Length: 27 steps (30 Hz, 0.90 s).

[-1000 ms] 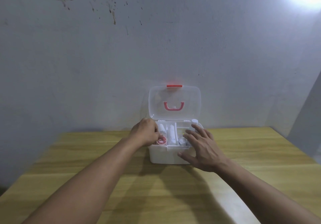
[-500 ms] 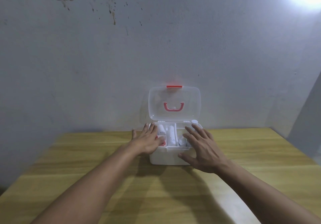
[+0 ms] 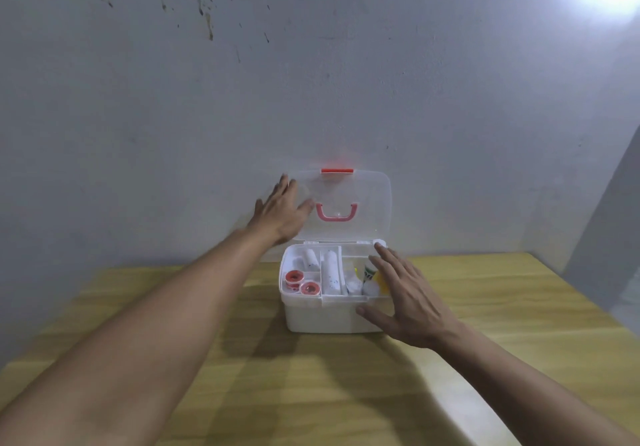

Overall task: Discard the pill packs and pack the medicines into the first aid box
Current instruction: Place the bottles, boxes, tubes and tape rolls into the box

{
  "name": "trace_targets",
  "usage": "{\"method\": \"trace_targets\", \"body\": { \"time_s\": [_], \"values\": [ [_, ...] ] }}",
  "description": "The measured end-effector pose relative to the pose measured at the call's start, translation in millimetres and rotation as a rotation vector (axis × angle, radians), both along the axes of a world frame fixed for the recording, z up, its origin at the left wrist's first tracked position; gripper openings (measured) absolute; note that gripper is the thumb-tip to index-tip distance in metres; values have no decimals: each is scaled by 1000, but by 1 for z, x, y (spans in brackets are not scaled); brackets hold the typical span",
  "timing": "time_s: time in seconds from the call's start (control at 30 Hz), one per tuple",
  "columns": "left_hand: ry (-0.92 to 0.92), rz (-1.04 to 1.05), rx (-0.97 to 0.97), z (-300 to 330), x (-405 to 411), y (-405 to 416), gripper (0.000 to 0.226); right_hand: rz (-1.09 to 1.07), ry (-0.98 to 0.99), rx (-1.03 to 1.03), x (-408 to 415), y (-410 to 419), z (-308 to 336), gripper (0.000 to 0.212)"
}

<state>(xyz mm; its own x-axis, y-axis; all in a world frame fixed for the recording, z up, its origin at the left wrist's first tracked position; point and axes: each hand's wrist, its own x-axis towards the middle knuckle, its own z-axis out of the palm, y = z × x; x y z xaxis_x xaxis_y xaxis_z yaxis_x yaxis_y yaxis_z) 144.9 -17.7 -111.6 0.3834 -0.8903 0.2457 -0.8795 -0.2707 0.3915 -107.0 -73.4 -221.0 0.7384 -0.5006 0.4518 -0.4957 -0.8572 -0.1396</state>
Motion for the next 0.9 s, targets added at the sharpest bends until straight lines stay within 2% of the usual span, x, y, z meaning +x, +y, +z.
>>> {"method": "trace_targets", "body": {
  "time_s": [0.17, 0.3, 0.4, 0.47, 0.67, 0.8, 0.9],
  "values": [
    [-30, -26, -10, 22, 10, -34, 62, 28, -23, 21, 1, -2, -2, 93],
    [-23, -47, -49, 21, 11, -40, 47, 34, -14, 18, 0, -2, -4, 90],
    [-55, -38, -99, 17, 10, -36, 53, 38, -17, -19, 0, -2, -7, 84],
    [-76, -37, -166, 15, 6, -31, 55, 34, -26, -26, 0, -2, -8, 81],
    [-68, -67, -469, 9, 7, -12, 33, 54, -78, 17, -2, 2, -5, 86],
    [-33, -118, -560, 5, 0, 9, 29, 25, -245, 138, -9, 5, 2, 90],
    [14, -150, -562, -4, -10, 28, 31, -37, -421, 221, -13, 5, 12, 85]
  ]
}}
